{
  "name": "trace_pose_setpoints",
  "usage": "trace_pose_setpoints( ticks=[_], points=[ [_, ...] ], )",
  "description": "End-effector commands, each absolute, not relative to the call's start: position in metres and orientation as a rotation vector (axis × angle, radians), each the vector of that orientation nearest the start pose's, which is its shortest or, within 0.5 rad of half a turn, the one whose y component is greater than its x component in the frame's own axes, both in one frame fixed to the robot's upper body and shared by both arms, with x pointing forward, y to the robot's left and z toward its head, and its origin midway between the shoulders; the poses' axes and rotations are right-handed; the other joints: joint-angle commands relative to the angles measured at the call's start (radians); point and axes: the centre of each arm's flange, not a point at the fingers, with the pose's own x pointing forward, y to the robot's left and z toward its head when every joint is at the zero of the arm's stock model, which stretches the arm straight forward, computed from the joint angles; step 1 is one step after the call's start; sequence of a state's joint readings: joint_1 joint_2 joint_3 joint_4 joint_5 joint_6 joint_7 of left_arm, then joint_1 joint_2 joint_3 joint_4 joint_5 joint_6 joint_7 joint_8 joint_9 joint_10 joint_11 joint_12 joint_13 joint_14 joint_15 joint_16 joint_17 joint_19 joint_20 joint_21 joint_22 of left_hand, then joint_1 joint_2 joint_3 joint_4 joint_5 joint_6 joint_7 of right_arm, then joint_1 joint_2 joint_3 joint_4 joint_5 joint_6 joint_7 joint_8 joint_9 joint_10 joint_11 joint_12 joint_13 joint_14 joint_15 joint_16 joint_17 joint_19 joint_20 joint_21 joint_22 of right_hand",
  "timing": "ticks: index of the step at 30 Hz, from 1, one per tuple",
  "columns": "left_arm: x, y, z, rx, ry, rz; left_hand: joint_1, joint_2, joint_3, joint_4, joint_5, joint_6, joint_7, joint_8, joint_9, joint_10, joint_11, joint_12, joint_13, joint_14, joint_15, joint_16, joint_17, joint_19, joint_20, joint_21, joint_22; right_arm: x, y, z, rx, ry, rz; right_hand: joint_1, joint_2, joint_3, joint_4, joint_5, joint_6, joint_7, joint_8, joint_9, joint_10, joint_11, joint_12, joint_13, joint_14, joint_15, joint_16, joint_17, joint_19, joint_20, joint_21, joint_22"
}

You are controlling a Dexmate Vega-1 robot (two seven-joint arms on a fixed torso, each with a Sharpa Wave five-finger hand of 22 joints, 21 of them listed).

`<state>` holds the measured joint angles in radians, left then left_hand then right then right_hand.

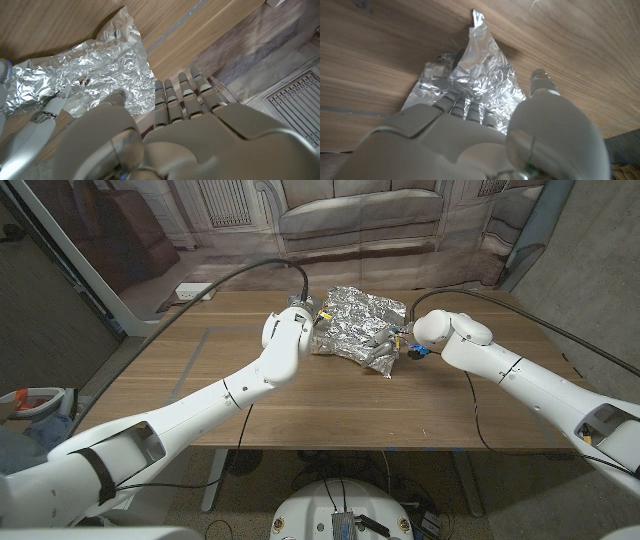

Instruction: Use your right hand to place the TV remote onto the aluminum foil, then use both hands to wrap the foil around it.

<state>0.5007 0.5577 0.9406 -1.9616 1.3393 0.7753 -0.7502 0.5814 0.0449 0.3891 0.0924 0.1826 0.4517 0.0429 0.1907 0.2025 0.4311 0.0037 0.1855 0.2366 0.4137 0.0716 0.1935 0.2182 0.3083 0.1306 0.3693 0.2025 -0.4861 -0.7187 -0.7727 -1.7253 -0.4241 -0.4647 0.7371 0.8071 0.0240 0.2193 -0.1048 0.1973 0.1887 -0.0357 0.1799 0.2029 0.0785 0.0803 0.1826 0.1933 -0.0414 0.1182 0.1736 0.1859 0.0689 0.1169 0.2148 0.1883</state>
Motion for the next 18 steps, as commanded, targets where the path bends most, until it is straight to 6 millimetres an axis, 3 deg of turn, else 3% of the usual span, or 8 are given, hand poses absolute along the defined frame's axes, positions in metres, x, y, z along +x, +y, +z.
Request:
trace_pose_setpoints(
  ticks=[1,9,12,14,17,18],
  points=[
    [0.548,0.102,0.092,1.737,-0.317,0.146,0.001,-0.003,-0.001,-0.006,0.001,0.004,0.008,0.006,0.002,0.004,0.001,0.006,0.003,0.0,0.004,0.008,-0.001,-0.005,0.005,-0.006,0.002,0.607,-0.178,0.042,-1.488,-0.152,0.455,-0.017,-0.008,-0.01,0.001,0.001,0.008,-0.008,0.011,0.002,0.013,-0.008,0.017,0.002,0.022,-0.008,0.011,0.0,0.014,0.001,0.008,0.005],
    [0.547,0.106,0.096,1.692,-0.324,0.096,0.009,-0.001,0.002,-0.014,0.001,0.013,0.018,0.014,0.002,0.021,0.005,0.015,-0.001,0.031,0.0,0.023,-0.005,0.03,0.013,0.008,0.002,0.587,-0.168,0.049,-1.526,-0.236,0.483,-0.038,-0.026,-0.024,-0.002,0.003,0.07,-0.07,0.034,-0.001,0.067,-0.048,0.042,-0.001,0.063,-0.026,0.02,-0.003,0.038,-0.023,0.016,0.004],
    [0.544,0.105,0.097,1.69,-0.339,0.121,0.011,0.001,0.003,-0.015,0.001,0.018,0.015,0.016,0.002,0.026,0.002,0.017,-0.001,0.035,0.001,0.025,-0.006,0.037,0.013,0.011,0.002,0.579,-0.164,0.051,-1.525,-0.278,0.47,-0.039,-0.029,-0.025,-0.004,0.004,0.065,-0.065,0.03,-0.001,0.07,-0.043,0.043,-0.001,0.07,-0.031,0.019,-0.004,0.052,-0.027,0.02,0.003],
    [0.542,0.105,0.095,1.687,-0.361,0.153,0.013,0.0,0.003,-0.017,0.001,0.022,0.011,0.018,0.002,0.031,-0.002,0.018,-0.002,0.038,-0.005,0.026,-0.006,0.041,0.009,0.013,0.002,0.574,-0.163,0.051,-1.513,-0.315,0.444,-0.041,-0.031,-0.027,-0.006,0.006,0.029,-0.048,0.016,-0.002,0.051,-0.031,0.035,-0.002,0.065,-0.023,0.014,-0.005,0.054,-0.015,0.02,0.003],
    [0.542,0.104,0.087,1.686,-0.413,0.216,0.026,-0.004,0.006,-0.028,0.001,0.028,0.004,0.021,0.001,0.041,-0.012,0.021,-0.004,0.048,-0.016,0.029,-0.01,0.044,0.005,0.014,0.001,0.566,-0.163,0.048,-1.496,-0.406,0.363,-0.039,-0.032,-0.027,-0.009,0.008,0.018,-0.042,0.013,-0.002,0.049,-0.029,0.034,-0.002,0.064,-0.017,0.013,-0.005,0.064,0.002,0.023,0.003],
    [0.543,0.104,0.082,1.687,-0.44,0.243,0.037,-0.011,0.007,-0.039,0.001,0.027,0.0,0.021,0.001,0.046,-0.026,0.022,-0.005,0.051,-0.021,0.028,-0.012,0.044,-0.002,0.014,0.0,0.563,-0.163,0.044,-1.486,-0.441,0.326,-0.036,-0.032,-0.027,-0.012,0.01,0.015,-0.039,0.013,-0.002,0.05,-0.028,0.035,-0.002,0.073,-0.023,0.015,-0.006,0.08,-0.009,0.028,0.002]
  ],
)
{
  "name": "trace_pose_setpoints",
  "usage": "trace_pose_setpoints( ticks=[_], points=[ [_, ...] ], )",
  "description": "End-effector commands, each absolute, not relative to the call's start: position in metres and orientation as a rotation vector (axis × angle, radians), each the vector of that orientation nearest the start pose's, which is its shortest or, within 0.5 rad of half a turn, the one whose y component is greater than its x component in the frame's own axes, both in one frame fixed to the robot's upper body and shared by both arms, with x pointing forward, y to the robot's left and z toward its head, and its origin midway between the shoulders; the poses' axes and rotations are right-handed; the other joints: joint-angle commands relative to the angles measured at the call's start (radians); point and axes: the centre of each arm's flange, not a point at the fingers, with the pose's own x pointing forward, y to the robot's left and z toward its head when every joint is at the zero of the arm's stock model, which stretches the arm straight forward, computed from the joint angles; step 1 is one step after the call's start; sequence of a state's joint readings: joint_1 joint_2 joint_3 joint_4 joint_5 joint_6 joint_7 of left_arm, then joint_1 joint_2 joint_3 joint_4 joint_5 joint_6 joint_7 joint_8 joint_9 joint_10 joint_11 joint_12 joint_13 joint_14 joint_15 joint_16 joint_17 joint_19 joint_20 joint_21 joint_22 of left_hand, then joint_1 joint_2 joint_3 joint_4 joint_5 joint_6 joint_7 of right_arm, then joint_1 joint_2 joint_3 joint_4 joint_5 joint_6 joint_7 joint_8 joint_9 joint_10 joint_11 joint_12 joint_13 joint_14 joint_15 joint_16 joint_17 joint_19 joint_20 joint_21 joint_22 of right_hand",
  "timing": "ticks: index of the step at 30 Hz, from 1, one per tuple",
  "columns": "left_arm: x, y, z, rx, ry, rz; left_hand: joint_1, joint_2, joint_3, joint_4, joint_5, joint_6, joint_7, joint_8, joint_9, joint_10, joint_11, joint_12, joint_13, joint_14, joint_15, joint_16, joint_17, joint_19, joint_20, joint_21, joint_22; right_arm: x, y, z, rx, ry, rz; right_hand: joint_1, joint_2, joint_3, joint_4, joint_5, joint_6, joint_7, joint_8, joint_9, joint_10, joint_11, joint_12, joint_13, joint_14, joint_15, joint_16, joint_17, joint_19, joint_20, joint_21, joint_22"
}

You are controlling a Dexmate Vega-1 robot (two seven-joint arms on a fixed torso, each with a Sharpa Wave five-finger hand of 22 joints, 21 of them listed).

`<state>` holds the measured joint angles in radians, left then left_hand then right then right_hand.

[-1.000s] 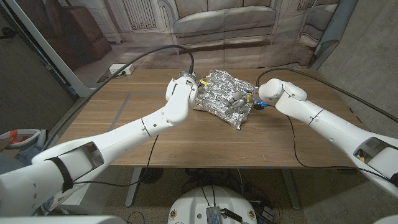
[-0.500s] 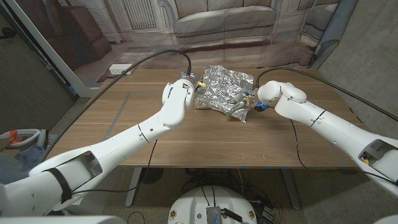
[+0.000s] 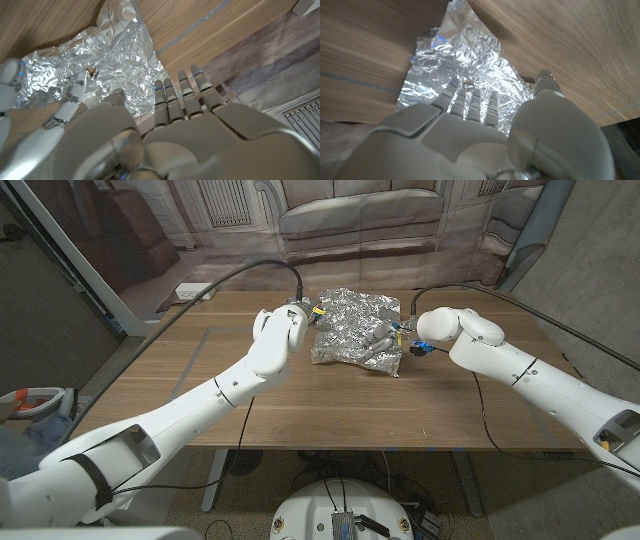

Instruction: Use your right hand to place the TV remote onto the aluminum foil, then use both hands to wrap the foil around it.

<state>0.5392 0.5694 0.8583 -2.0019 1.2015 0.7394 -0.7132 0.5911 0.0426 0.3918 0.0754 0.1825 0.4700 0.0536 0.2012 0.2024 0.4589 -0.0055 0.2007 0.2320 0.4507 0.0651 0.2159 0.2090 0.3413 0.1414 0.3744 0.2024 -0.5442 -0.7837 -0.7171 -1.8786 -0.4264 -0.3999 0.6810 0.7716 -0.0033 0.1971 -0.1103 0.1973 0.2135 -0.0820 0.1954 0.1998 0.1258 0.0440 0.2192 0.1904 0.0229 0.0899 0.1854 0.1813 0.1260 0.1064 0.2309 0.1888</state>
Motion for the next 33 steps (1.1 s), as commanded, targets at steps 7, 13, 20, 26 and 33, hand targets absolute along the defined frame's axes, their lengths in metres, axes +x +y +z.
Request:
trace_pose_setpoints(
  ticks=[7,13,20,26,33],
  points=[
    [0.551,0.11,0.049,1.637,-0.598,0.319,0.074,-0.056,0.002,-0.072,0.004,-0.081,-0.032,-0.014,0.0,-0.041,-0.057,-0.013,-0.006,-0.034,-0.053,-0.018,-0.01,-0.047,-0.036,-0.015,-0.002,0.55,-0.168,0.014,-1.406,-0.565,0.114,0.012,-0.013,-0.006,-0.019,0.019,0.01,0.01,0.009,0.001,0.053,-0.005,0.017,0.0,0.064,-0.018,0.012,-0.003,0.099,-0.022,0.033,-0.002],
    [0.558,0.109,0.023,1.627,-0.681,0.339,0.095,-0.094,-0.009,-0.1,0.013,-0.172,-0.03,-0.025,0.0,-0.095,-0.067,-0.017,-0.008,-0.07,-0.063,-0.026,-0.011,-0.068,-0.055,-0.025,-0.003,0.543,-0.165,-0.016,-1.412,-0.625,-0.064,0.016,-0.019,-0.008,-0.023,0.024,0.023,0.005,0.013,0.002,0.082,-0.029,0.025,0.0,0.101,-0.04,0.016,-0.004,0.137,-0.039,0.041,-0.003],
    [0.569,0.104,0.003,1.668,-0.732,0.358,0.13,-0.116,-0.008,-0.129,0.021,-0.17,-0.033,-0.01,0.0,-0.089,-0.074,-0.005,-0.009,-0.057,-0.077,-0.02,-0.014,-0.059,-0.074,-0.024,-0.005,0.556,-0.169,-0.042,-1.388,-0.628,-0.128,0.028,-0.029,-0.014,-0.03,0.037,0.057,0.003,0.021,0.002,0.139,-0.035,0.039,-0.001,0.177,-0.07,0.019,-0.005,0.244,-0.094,0.067,-0.004],
    [0.574,0.098,-0.008,1.688,-0.787,0.39,0.176,-0.118,0.003,-0.158,0.03,-0.126,-0.054,0.014,0.0,-0.05,-0.095,0.015,-0.011,-0.03,-0.101,-0.013,-0.015,-0.051,-0.099,-0.024,-0.008,0.562,-0.168,-0.054,-1.379,-0.644,-0.153,0.032,-0.031,-0.015,-0.03,0.042,0.083,0.0,0.028,0.002,0.165,-0.048,0.045,-0.001,0.21,-0.086,0.021,-0.004,0.278,-0.106,0.074,-0.005],
    [0.577,0.095,-0.017,1.638,-0.856,0.372,0.206,-0.131,0.003,-0.182,0.032,-0.061,-0.088,0.039,-0.001,0.005,-0.128,0.033,-0.014,0.011,-0.129,-0.008,-0.018,-0.029,-0.114,-0.019,-0.011,0.574,-0.174,-0.071,-1.34,-0.716,-0.135,0.064,-0.016,-0.001,-0.038,0.05,0.114,0.001,0.034,0.003,0.211,-0.044,0.055,-0.002,0.25,-0.104,0.02,-0.004,0.29,-0.149,0.07,-0.006]
  ],
)
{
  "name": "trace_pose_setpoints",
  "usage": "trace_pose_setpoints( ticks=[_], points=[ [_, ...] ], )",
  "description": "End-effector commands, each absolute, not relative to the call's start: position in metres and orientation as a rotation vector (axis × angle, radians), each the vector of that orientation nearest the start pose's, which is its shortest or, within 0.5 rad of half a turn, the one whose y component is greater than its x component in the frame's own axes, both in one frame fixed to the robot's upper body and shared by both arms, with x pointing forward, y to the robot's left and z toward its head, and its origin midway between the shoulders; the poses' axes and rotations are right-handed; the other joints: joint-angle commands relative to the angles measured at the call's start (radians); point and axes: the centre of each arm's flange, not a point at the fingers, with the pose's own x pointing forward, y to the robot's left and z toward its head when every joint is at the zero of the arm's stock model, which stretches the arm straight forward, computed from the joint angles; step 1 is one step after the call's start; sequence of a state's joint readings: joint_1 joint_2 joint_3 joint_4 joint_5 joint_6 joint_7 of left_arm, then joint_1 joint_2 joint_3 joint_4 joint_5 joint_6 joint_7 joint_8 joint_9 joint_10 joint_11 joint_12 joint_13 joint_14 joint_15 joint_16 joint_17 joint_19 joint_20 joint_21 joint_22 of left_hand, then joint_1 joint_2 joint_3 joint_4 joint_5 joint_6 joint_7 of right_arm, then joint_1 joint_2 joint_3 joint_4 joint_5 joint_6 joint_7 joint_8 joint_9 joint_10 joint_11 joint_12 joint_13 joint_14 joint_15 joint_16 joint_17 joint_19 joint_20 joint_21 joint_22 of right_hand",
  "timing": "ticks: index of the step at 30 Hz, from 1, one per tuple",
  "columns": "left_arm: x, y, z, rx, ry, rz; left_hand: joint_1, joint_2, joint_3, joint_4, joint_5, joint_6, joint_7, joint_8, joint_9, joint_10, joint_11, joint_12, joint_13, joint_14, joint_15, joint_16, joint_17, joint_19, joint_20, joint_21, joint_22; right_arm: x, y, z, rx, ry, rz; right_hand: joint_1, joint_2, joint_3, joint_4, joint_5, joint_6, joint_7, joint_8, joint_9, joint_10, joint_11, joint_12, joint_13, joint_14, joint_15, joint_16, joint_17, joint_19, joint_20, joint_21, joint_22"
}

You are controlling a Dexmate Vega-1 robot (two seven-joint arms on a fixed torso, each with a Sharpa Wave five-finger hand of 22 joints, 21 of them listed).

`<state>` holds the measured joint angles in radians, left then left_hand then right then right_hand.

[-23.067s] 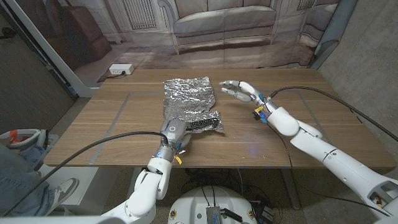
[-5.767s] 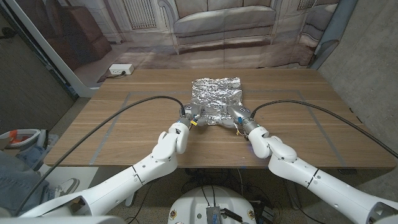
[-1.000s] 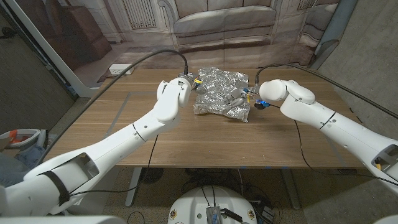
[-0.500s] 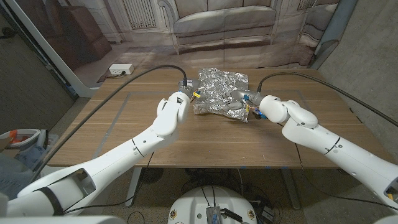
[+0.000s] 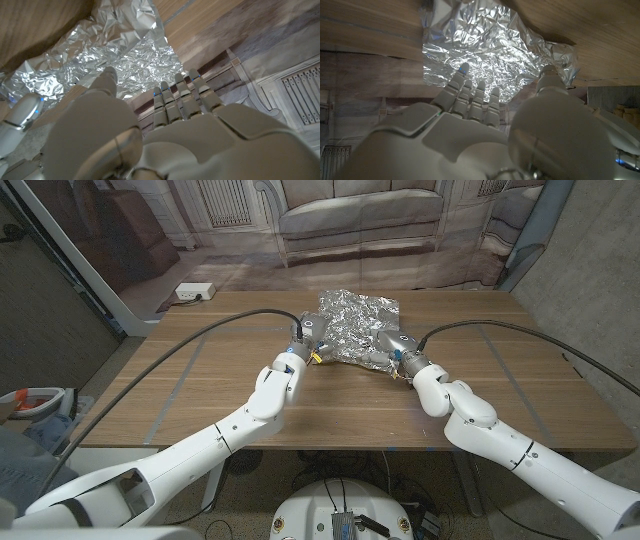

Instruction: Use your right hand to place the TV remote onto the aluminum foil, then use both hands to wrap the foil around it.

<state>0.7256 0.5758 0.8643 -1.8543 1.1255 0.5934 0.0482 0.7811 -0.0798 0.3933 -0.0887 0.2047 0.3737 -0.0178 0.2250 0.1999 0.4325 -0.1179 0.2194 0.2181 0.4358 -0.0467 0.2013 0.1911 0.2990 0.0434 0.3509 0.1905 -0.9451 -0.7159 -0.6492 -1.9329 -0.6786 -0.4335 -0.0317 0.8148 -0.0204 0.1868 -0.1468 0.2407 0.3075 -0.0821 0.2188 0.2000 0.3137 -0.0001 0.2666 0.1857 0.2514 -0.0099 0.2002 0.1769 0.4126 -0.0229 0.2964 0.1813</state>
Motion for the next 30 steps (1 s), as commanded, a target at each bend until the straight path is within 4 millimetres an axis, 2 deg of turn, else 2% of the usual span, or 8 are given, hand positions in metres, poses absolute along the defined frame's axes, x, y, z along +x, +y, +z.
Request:
trace_pose_setpoints(
  ticks=[1,9,14,17,18,21,25,30],
  points=[
    [0.579,0.094,-0.018,1.634,-0.861,0.371,0.022,-0.011,0.002,-0.022,0.011,0.054,-0.026,0.022,0.001,0.044,-0.023,0.017,0.0,0.038,-0.024,0.009,0.0,0.019,-0.02,0.005,0.001,0.575,-0.174,-0.074,-1.339,-0.726,-0.143,0.029,0.003,0.013,-0.004,0.008,0.027,0.0,0.012,0.002,0.031,-0.005,0.009,0.003,0.032,-0.007,0.006,0.0,0.011,-0.026,0.005,0.002],
    [0.581,0.091,-0.024,1.598,-0.91,0.381,0.088,0.0,0.022,-0.051,0.015,0.137,-0.052,0.048,-0.002,0.121,-0.062,0.028,-0.003,0.103,-0.056,0.019,-0.004,0.064,-0.031,0.016,-0.001,0.581,-0.173,-0.084,-1.355,-0.773,-0.159,0.067,0.009,0.025,-0.011,0.016,0.066,-0.01,0.019,0.002,0.086,-0.021,0.019,0.002,0.091,-0.036,0.007,0.0,0.065,-0.046,0.017,0.002],
    [0.583,0.093,-0.025,1.566,-0.913,0.381,0.134,0.019,0.04,-0.061,0.007,0.206,-0.066,0.068,-0.003,0.193,-0.076,0.034,-0.005,0.167,-0.076,0.027,-0.007,0.127,-0.04,0.035,-0.002,0.583,-0.171,-0.088,-1.365,-0.849,-0.173,0.097,0.009,0.033,-0.011,0.025,0.128,-0.023,0.032,0.001,0.149,-0.033,0.029,0.0,0.167,-0.084,0.012,0.001,0.145,-0.086,0.038,0.002],
    [0.584,0.093,-0.026,1.568,-0.913,0.391,0.149,0.023,0.045,-0.062,0.0,0.236,-0.069,0.076,-0.004,0.216,-0.085,0.033,-0.005,0.188,-0.081,0.027,-0.008,0.154,-0.044,0.043,-0.003,0.586,-0.171,-0.091,-1.355,-0.896,-0.189,0.11,0.01,0.036,-0.011,0.03,0.153,-0.028,0.036,0.001,0.18,-0.041,0.034,0.0,0.201,-0.099,0.015,0.001,0.167,-0.099,0.043,0.002],
    [0.585,0.093,-0.027,1.568,-0.91,0.391,0.151,0.025,0.047,-0.062,0.0,0.236,-0.068,0.076,-0.004,0.216,-0.084,0.032,-0.005,0.189,-0.08,0.027,-0.008,0.155,-0.044,0.044,-0.003,0.587,-0.171,-0.091,-1.355,-0.899,-0.192,0.115,0.009,0.037,-0.011,0.031,0.164,-0.032,0.038,0.001,0.191,-0.05,0.035,0.0,0.215,-0.105,0.016,0.001,0.182,-0.107,0.048,0.003],
    [0.587,0.094,-0.027,1.58,-0.884,0.379,0.158,0.028,0.05,-0.063,-0.002,0.236,-0.067,0.075,-0.004,0.217,-0.084,0.03,-0.005,0.19,-0.08,0.025,-0.009,0.159,-0.045,0.044,-0.003,0.591,-0.172,-0.091,-1.366,-0.882,-0.19,0.118,0.009,0.038,-0.01,0.032,0.168,-0.031,0.038,0.0,0.2,-0.05,0.036,0.0,0.223,-0.109,0.016,0.002,0.187,-0.111,0.049,0.003],
    [0.59,0.093,-0.026,1.611,-0.823,0.336,0.136,0.016,0.033,-0.047,-0.014,0.192,-0.055,0.05,-0.004,0.171,-0.064,-0.002,-0.005,0.146,-0.054,0.001,-0.006,0.129,-0.01,0.028,-0.003,0.594,-0.171,-0.089,-1.398,-0.834,-0.186,0.117,0.007,0.036,-0.006,0.034,0.148,-0.03,0.027,0.0,0.185,-0.036,0.025,-0.001,0.21,-0.101,0.005,0.002,0.178,-0.105,0.043,0.003],
    [0.593,0.092,-0.02,1.655,-0.701,0.24,0.107,0.006,0.012,-0.031,-0.014,0.115,-0.039,0.011,-0.004,0.096,-0.037,-0.031,-0.003,0.066,-0.032,-0.02,-0.002,0.077,0.011,0.001,-0.003,0.598,-0.168,-0.083,-1.428,-0.772,-0.158,0.095,0.006,0.026,0.008,0.031,0.136,-0.026,0.017,0.001,0.164,-0.019,0.01,-0.001,0.185,-0.082,-0.009,0.005,0.154,-0.091,0.03,0.003]
  ],
)
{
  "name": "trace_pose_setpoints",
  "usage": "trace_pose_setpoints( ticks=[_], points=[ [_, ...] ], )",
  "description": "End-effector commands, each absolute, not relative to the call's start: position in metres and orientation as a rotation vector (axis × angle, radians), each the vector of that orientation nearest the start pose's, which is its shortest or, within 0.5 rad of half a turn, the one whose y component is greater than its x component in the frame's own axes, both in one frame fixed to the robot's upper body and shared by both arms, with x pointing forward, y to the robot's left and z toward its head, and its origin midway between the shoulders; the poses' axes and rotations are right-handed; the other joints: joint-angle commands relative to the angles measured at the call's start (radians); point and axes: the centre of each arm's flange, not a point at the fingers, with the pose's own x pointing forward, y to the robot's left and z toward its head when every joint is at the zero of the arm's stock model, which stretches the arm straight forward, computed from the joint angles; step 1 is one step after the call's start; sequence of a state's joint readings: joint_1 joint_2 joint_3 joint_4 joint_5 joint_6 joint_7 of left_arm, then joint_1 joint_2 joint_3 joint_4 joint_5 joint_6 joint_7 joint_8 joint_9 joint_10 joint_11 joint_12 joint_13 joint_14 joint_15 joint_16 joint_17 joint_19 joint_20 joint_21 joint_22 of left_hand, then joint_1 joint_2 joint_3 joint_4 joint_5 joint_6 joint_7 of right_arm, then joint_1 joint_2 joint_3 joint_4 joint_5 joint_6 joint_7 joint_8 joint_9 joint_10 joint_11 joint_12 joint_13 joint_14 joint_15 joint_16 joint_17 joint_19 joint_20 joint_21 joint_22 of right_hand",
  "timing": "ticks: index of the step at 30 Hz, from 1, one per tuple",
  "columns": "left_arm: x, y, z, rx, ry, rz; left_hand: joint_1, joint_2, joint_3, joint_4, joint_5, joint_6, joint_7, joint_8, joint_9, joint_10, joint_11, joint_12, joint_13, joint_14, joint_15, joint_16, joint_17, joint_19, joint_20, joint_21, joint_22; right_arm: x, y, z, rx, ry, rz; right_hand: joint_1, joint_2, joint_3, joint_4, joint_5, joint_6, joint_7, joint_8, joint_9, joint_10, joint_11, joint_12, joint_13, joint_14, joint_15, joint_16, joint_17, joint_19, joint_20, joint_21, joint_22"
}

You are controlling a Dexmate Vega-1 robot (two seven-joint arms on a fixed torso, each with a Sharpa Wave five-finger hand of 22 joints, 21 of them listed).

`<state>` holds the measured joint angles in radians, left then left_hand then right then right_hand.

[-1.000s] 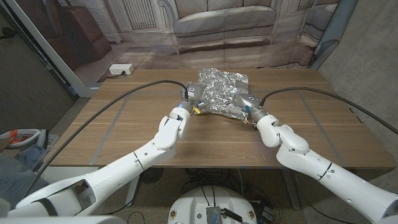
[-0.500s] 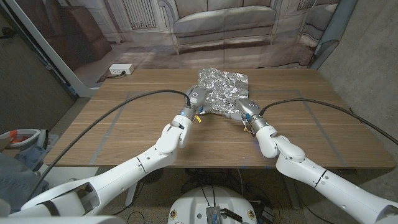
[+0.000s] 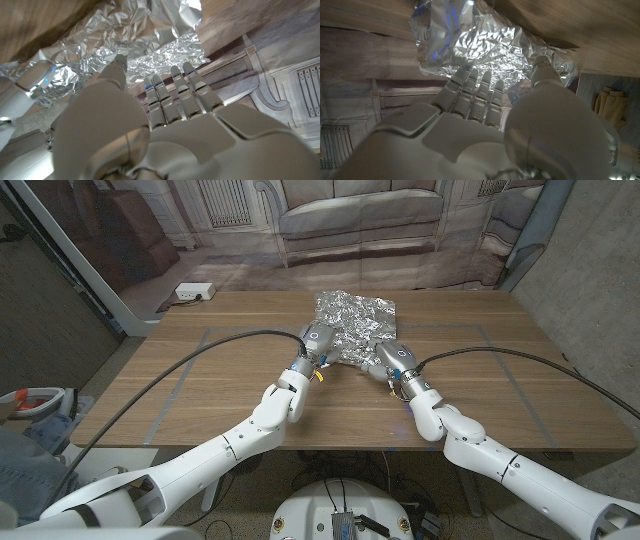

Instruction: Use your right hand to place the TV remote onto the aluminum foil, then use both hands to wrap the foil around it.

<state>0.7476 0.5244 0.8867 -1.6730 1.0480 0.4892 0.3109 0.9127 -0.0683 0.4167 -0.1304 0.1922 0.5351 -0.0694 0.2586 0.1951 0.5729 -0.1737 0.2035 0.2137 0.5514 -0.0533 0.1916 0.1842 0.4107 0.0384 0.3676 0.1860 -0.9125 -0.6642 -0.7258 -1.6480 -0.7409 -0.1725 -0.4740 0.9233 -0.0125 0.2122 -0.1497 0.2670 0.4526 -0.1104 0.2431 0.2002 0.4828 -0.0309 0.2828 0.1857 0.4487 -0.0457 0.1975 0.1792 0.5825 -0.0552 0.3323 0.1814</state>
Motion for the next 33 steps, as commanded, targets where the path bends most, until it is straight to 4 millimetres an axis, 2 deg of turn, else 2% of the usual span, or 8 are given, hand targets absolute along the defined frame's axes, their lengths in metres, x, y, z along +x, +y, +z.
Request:
trace_pose_setpoints(
  ticks=[1,7,15,18,21,25,29,33],
  points=[
    [0.593,0.092,-0.019,1.66,-0.682,0.225,-0.03,-0.011,-0.017,0.012,0.0,-0.06,0.017,-0.029,0.002,-0.066,0.033,-0.019,0.002,-0.066,-0.016,-0.013,0.005,-0.046,0.027,-0.022,0.002,0.599,-0.168,-0.082,-1.433,-0.76,-0.15,-0.017,-0.003,-0.001,0.014,0.004,-0.019,0.003,-0.013,0.0,-0.014,0.015,-0.012,0.0,-0.018,-0.041,-0.009,0.003,-0.023,-0.055,-0.01,0.003],
    [0.587,0.092,-0.007,1.685,-0.612,0.166,-0.081,-0.02,-0.048,0.036,0.004,-0.169,0.052,-0.066,0.005,-0.17,0.071,-0.025,0.004,-0.161,0.019,-0.015,0.009,-0.101,0.053,-0.052,0.003,0.6,-0.168,-0.077,-1.451,-0.724,-0.142,-0.028,-0.006,-0.007,0.019,0.001,-0.039,0.008,-0.024,0.001,-0.033,0.021,-0.024,0.0,-0.036,-0.027,-0.016,0.003,-0.039,-0.043,-0.019,0.003],
    [0.587,0.094,-0.003,1.675,-0.586,0.133,-0.093,-0.019,-0.055,0.042,0.006,-0.183,0.059,-0.066,0.005,-0.187,0.083,-0.021,0.005,-0.182,0.03,-0.013,0.01,-0.114,0.061,-0.06,0.004,0.602,-0.168,-0.075,-1.46,-0.717,-0.134,-0.03,-0.003,-0.007,0.021,0.0,-0.024,0.013,-0.02,0.001,-0.018,0.019,-0.022,0.0,-0.032,-0.03,-0.013,0.003,-0.038,-0.041,-0.021,0.003],
    [0.587,0.094,-0.003,1.669,-0.59,0.134,-0.098,-0.014,-0.056,0.045,0.007,-0.159,0.06,-0.054,0.006,-0.165,0.084,-0.008,0.005,-0.166,0.024,-0.003,0.01,-0.102,0.059,-0.057,0.004,0.602,-0.168,-0.075,-1.447,-0.733,-0.136,-0.015,0.004,0.0,0.014,0.0,0.013,0.012,-0.012,0.001,0.023,-0.006,-0.014,0.0,0.02,-0.06,0.002,0.002,0.007,-0.062,-0.009,0.004],
    [0.593,0.094,-0.003,1.652,-0.573,0.124,-0.072,0.009,-0.044,0.035,0.009,-0.093,0.055,-0.028,0.006,-0.097,0.069,0.019,0.004,-0.079,0.007,0.026,0.007,-0.035,0.043,-0.036,0.005,0.603,-0.168,-0.075,-1.439,-0.742,-0.136,0.012,0.016,0.01,0.006,-0.001,0.081,0.001,0.002,0.001,0.107,-0.039,0.002,0.0,0.13,-0.096,0.021,0.002,0.087,-0.103,0.018,0.008],
    [0.608,0.098,-0.004,1.59,-0.519,0.074,0.042,0.069,0.009,-0.013,-0.007,0.12,0.047,0.036,0.004,0.097,0.044,0.056,0.0,0.117,-0.039,0.055,-0.001,0.134,-0.012,0.016,0.0,0.609,-0.167,-0.073,-1.426,-0.729,-0.086,0.082,0.042,0.037,-0.008,-0.009,0.213,-0.008,0.024,0.0,0.243,-0.079,0.021,-0.002,0.294,-0.165,0.035,0.001,0.218,-0.152,0.076,0.018],
    [0.62,0.101,-0.001,1.525,-0.448,-0.002,0.113,0.122,0.062,-0.019,-0.015,0.299,0.053,0.081,0.004,0.282,0.028,0.079,-0.004,0.316,-0.093,0.072,-0.008,0.257,-0.061,0.046,-0.006,0.614,-0.166,-0.068,-1.425,-0.718,-0.035,0.193,0.084,0.078,-0.017,-0.048,0.338,-0.022,0.031,0.001,0.375,-0.103,0.025,-0.003,0.47,-0.186,0.048,0.008,0.317,-0.16,0.141,0.03],
    [0.626,0.105,0.003,1.478,-0.4,-0.042,0.139,0.159,0.107,-0.013,-0.02,0.422,0.067,0.11,0.009,0.445,0.026,0.093,0.001,0.505,-0.12,0.072,-0.012,0.38,-0.088,0.079,-0.008,0.619,-0.166,-0.057,-1.433,-0.705,0.017,0.279,0.098,0.087,-0.02,-0.079,0.439,-0.038,0.04,0.007,0.491,-0.123,0.031,-0.002,0.609,-0.195,0.07,0.018,0.384,-0.162,0.208,0.046]
  ],
)
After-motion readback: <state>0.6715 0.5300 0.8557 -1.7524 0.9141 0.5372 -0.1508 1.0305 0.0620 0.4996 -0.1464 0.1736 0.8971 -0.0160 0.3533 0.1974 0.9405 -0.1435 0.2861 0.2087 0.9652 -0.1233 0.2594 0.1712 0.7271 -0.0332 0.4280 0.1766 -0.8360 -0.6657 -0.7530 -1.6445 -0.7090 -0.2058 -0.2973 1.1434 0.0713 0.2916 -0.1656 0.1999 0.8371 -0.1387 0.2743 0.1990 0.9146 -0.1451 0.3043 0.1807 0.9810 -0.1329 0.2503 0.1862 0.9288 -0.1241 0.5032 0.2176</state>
